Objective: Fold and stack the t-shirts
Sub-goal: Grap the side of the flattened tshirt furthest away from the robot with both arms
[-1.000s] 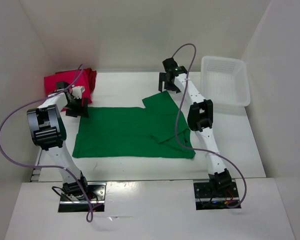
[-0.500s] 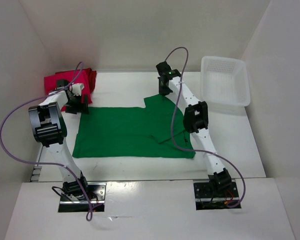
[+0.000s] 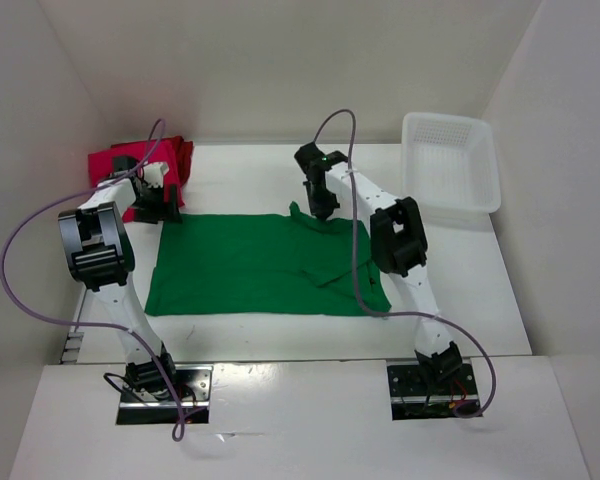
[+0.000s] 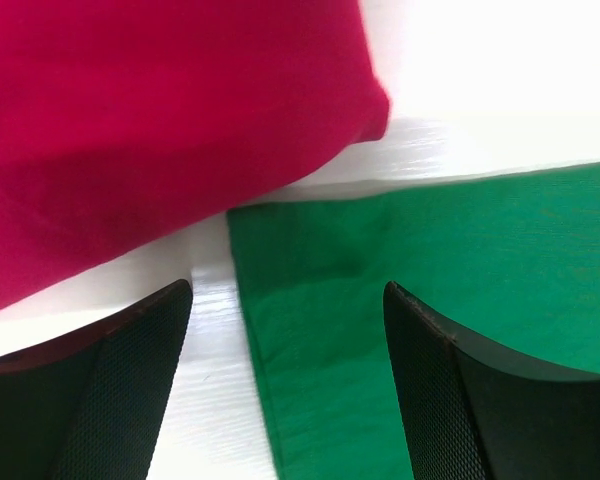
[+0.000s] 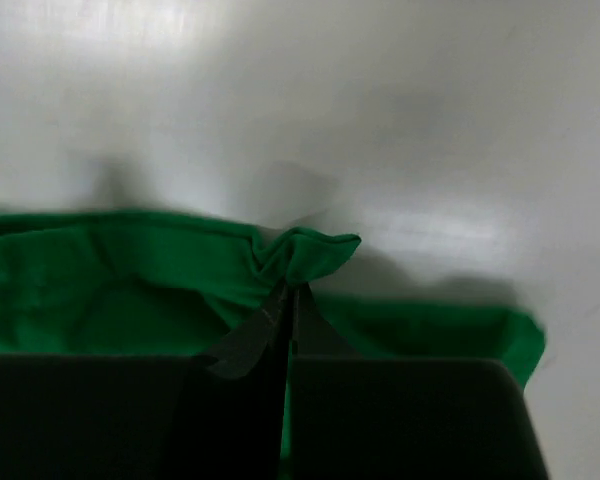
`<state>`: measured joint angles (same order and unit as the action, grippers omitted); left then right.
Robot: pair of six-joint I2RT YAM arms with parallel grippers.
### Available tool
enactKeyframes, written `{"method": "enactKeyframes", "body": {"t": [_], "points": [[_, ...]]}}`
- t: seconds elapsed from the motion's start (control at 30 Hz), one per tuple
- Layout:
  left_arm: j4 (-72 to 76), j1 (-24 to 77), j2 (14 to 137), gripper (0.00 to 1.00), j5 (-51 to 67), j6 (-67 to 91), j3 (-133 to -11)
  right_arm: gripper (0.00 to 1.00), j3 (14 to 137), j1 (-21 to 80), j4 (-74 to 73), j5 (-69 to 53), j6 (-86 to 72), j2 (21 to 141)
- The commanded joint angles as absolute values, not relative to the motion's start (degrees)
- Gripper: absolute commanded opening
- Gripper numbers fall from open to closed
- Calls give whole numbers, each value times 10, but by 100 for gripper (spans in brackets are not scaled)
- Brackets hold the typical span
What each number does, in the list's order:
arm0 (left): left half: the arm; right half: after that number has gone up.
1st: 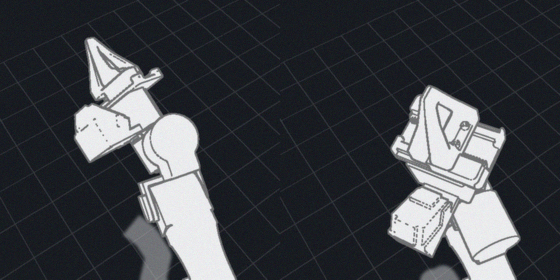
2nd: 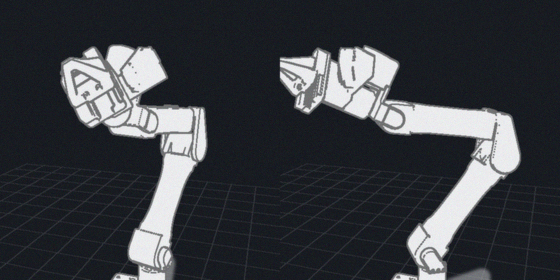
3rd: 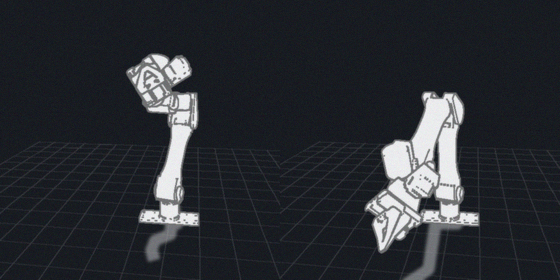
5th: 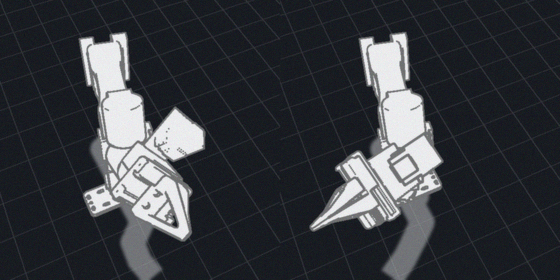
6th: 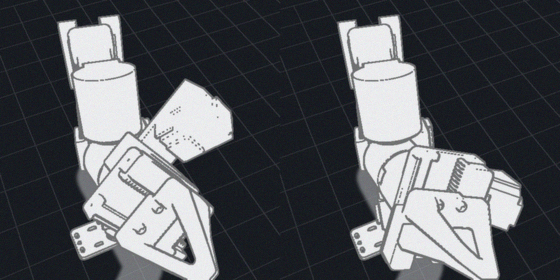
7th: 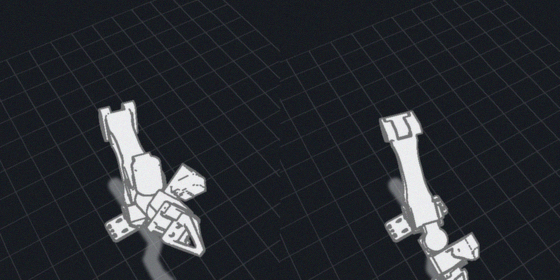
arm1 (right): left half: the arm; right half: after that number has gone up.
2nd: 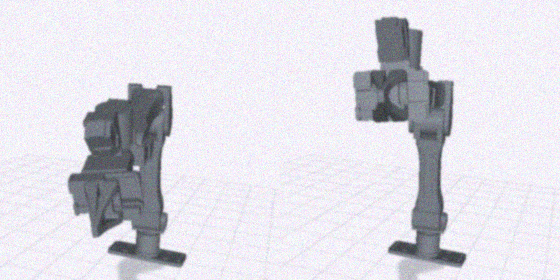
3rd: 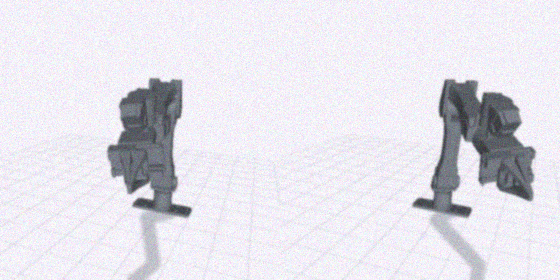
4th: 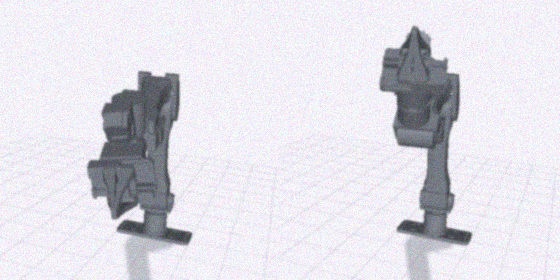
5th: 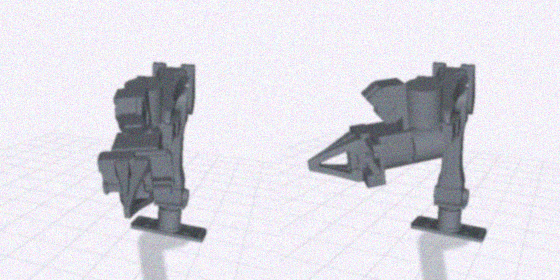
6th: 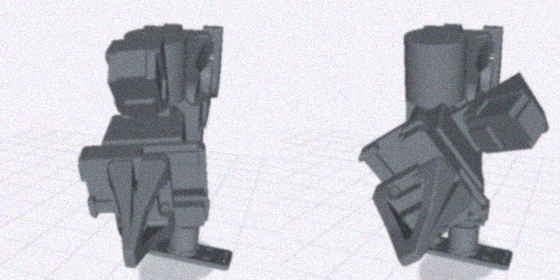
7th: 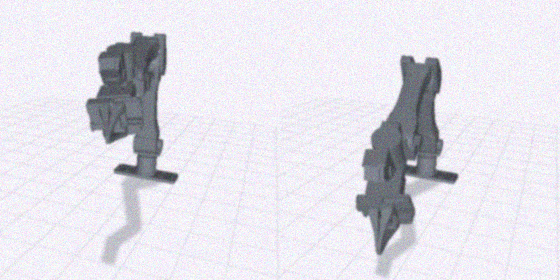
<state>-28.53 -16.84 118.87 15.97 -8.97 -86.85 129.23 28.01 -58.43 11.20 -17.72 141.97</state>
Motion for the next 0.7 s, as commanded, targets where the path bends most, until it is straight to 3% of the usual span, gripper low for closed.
{"method": "enactKeyframes", "body": {"t": [0.0,0.13,0.47,0.57,0.67], "points": [[-287,-162,1196,84,194,-76,-881,0,1180,294,-519,92,-170,1297],[-274,-149,1202,84,150,-48,-868,0,1059,287,-476,62,-182,1229],[-186,-126,1190,84,94,11,-798,0,961,307,-455,51,-201,1140],[-199,-108,1202,76,77,6,-809,0,954,307,-455,51,-207,1134],[-193,-101,1202,55,77,1,-809,0,954,307,-455,51,-207,1120]]}}
